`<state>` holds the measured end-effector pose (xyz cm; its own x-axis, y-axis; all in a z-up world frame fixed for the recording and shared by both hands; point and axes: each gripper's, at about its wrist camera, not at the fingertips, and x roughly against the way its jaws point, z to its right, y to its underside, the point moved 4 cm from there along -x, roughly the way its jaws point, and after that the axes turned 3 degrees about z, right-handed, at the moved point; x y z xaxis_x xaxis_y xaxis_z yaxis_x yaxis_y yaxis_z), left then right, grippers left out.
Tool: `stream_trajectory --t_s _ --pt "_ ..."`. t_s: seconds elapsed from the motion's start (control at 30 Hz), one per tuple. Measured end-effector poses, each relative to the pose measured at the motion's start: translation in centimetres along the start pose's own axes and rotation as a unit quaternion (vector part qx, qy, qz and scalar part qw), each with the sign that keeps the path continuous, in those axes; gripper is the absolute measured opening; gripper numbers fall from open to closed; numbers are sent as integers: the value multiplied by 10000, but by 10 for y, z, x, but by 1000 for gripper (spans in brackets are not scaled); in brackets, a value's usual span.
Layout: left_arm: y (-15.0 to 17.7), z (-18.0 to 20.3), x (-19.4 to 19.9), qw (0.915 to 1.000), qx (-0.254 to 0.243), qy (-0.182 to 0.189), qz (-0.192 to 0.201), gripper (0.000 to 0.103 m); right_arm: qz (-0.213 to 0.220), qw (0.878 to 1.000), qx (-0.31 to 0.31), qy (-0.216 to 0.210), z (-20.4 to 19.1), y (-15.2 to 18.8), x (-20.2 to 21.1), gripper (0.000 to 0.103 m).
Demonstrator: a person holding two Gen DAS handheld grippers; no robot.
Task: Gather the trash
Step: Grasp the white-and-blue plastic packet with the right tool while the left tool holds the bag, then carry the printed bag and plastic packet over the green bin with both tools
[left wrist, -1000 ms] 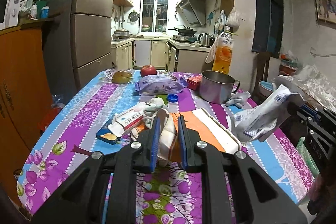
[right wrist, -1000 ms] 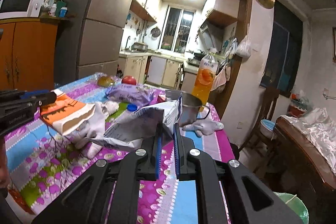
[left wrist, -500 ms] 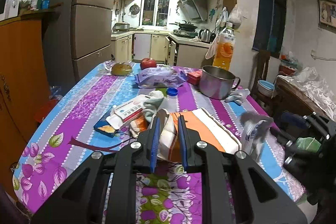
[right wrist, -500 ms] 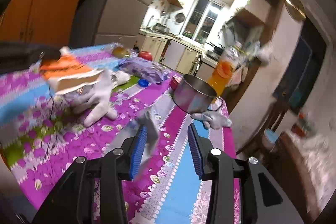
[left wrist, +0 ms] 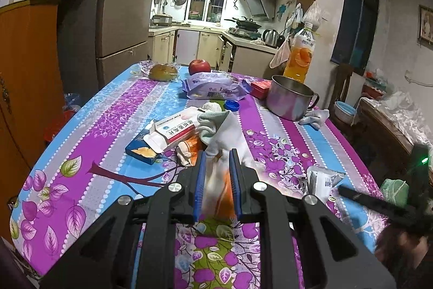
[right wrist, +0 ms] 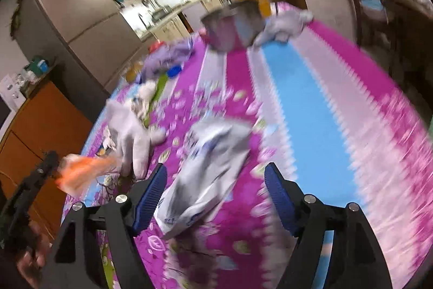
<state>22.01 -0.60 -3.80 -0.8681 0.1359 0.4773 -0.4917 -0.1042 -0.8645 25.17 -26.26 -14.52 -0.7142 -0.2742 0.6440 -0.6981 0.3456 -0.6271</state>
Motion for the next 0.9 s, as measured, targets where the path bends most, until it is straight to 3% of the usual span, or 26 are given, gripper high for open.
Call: stream_trajectory --t_s 0.23,0.33,0.37,0.43,0.5,0.53,0.73,0.9 --pt "7 -5 -6 9998 -63 20 -172 16 4 9966 370 731 -21 12 -34 73" --pt "19 -8 -20 9968 -121 390 -686 17 -46 9953 670 704 -25 11 -39 52" --pt "23 -9 -22 9952 -110 522 -815 20 -76 9951 753 632 -26 9 -39 36" --pt "36 -3 -28 9891 -261 859 -1167 49 -92 9938 961 554 -30 9 -38 34" --pt "50 7 -27 9836 -463 1138 -1318 67 -139 9938 1024 400 -31 11 -36 33" --pt "55 10 -26 9826 -521 1184 -1329 71 -141 9937 1055 359 -32 13 -35 33" --pt "69 17 -36 9824 -919 814 -1408 81 -195 9927 1171 201 -35 17 -31 33" --pt "84 22 -57 9776 -1273 348 -1640 82 -186 9920 1242 149 -36 19 -30 33"
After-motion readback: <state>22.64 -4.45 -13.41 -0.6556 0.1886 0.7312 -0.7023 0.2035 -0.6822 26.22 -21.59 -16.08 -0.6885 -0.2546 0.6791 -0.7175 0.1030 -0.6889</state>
